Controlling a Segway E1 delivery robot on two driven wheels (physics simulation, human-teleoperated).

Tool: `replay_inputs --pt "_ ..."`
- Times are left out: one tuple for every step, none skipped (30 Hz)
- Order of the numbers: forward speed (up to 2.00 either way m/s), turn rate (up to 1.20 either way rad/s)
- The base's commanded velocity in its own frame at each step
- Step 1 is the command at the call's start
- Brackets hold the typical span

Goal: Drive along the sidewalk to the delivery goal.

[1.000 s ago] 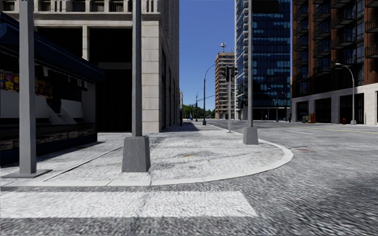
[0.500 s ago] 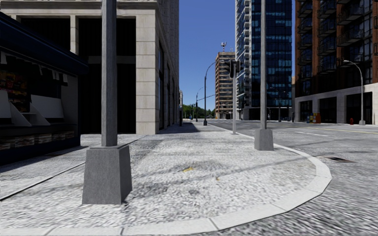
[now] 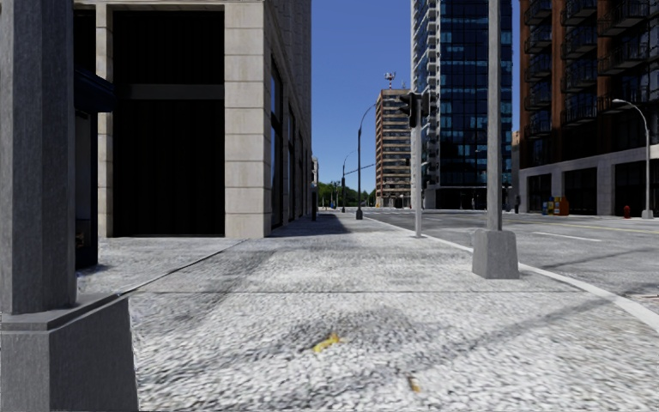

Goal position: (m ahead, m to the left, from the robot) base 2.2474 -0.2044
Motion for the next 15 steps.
replay_inputs --pt "1.71 0.0" --pt "1.61 0.0" --pt "1.56 0.0" --pt "1.53 0.0" --pt "1.51 0.0" --pt "1.51 0.0" --pt "1.51 0.0" --pt "1.5 0.0" --pt "1.5 0.0" --pt "1.5 0.0" --pt "1.5 0.0" --pt "1.5 0.0" --pt "1.5 0.0" --pt "1.5 0.0" --pt "1.5 0.0"
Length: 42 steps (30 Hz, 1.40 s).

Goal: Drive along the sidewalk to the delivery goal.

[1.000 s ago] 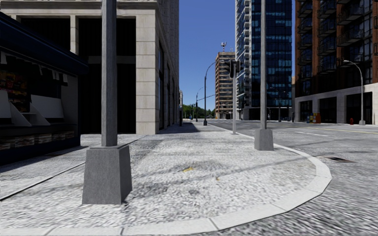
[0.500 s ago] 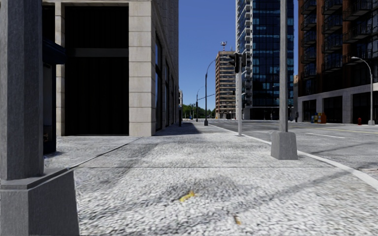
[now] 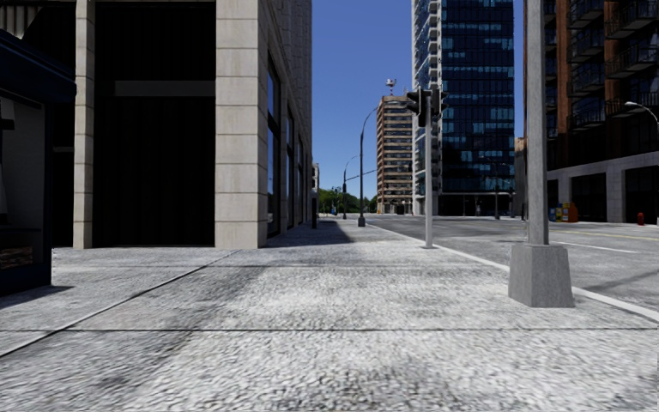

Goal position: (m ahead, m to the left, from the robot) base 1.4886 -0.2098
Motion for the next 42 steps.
replay_inputs --pt "1.5 0.0" --pt "1.5 0.0" --pt "1.5 0.0" --pt "1.5 0.0" --pt "1.5 0.0" --pt "1.5 0.0" --pt "1.5 0.0" --pt "1.5 0.0" --pt "1.5 0.0" --pt "1.5 0.0" --pt "1.5 0.0" --pt "1.5 0.0" --pt "1.5 0.0" --pt "1.5 0.0" --pt "1.49 0.0" --pt "1.49 0.0" --pt "1.49 0.0" --pt "1.49 0.0" --pt "1.48 0.0" --pt "1.47 0.0" --pt "1.45 0.0" --pt "1.45 0.0" --pt "1.44 0.0" --pt "1.39 0.0" --pt "1.1 0.0" --pt "0.0 0.0" --pt "0.0 0.0" --pt "0.0 0.0" --pt "0.0 0.0" --pt "0.0 0.0" --pt "0.0 0.0" --pt "0.0 0.0" --pt "0.0 0.0" --pt "0.0 0.0" --pt "0.0 0.0" --pt "0.0 0.0" --pt "0.0 0.0" --pt "0.0 0.0" --pt "0.0 0.0" --pt "0.0 0.0" --pt "0.0 0.0" --pt "0.0 0.0"
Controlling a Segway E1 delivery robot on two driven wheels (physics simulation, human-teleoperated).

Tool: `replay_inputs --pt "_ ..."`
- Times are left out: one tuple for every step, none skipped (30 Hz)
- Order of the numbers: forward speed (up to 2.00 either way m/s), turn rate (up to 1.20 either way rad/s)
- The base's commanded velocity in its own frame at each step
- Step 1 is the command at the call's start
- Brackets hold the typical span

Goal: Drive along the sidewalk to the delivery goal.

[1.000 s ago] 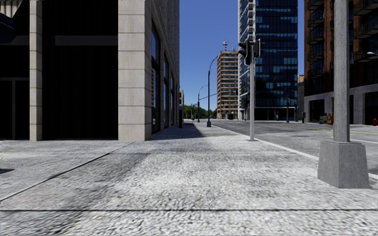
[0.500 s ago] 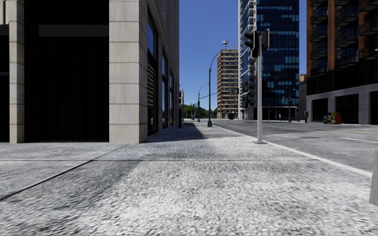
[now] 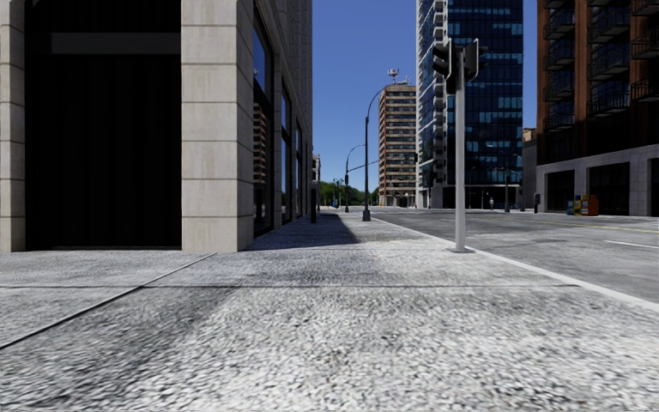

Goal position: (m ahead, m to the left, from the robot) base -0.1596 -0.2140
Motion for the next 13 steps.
replay_inputs --pt "0.0 0.0" --pt "0.0 0.0" --pt "0.0 0.0" --pt "0.0 0.0" --pt "0.0 0.0" --pt "0.0 0.0" --pt "0.0 0.0" --pt "0.0 0.0" --pt "0.0 0.0" --pt "0.0 0.0" --pt "0.0 0.0" --pt "0.0 0.0" --pt "0.0 0.0"
